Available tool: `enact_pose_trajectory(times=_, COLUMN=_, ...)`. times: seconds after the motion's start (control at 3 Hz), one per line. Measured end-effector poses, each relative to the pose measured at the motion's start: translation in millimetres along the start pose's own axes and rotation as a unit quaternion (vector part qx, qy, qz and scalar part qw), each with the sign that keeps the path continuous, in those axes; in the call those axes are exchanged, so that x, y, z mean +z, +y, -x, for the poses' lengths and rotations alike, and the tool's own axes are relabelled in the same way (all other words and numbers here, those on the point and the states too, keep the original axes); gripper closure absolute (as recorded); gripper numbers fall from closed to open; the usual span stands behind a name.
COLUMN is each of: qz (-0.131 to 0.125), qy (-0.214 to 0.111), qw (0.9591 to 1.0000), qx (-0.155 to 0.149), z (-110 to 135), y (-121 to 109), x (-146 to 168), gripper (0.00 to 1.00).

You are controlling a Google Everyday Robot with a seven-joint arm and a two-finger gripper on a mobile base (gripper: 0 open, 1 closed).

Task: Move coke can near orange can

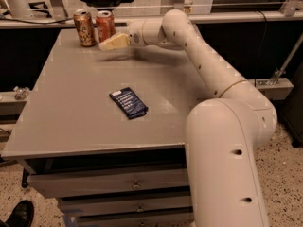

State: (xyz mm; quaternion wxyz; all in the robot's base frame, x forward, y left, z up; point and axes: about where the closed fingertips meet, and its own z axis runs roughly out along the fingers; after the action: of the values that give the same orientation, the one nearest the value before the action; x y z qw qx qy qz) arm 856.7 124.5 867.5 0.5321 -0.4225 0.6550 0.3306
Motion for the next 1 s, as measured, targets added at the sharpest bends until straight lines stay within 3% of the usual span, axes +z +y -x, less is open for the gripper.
enact_pose_trajectory(times=0.67, qz=-0.039, qy=-0.019, qw=0.9986, qx=-0.030, z=15.7, y=-19.0, x=-97.5, gripper=0.00)
enact_pose_trajectory(times=1.0, qz=-0.031, qy=-0.010, qw=0.9969, qx=-0.072, z=35.9, y=-23.6, x=-194.4, gripper=0.00)
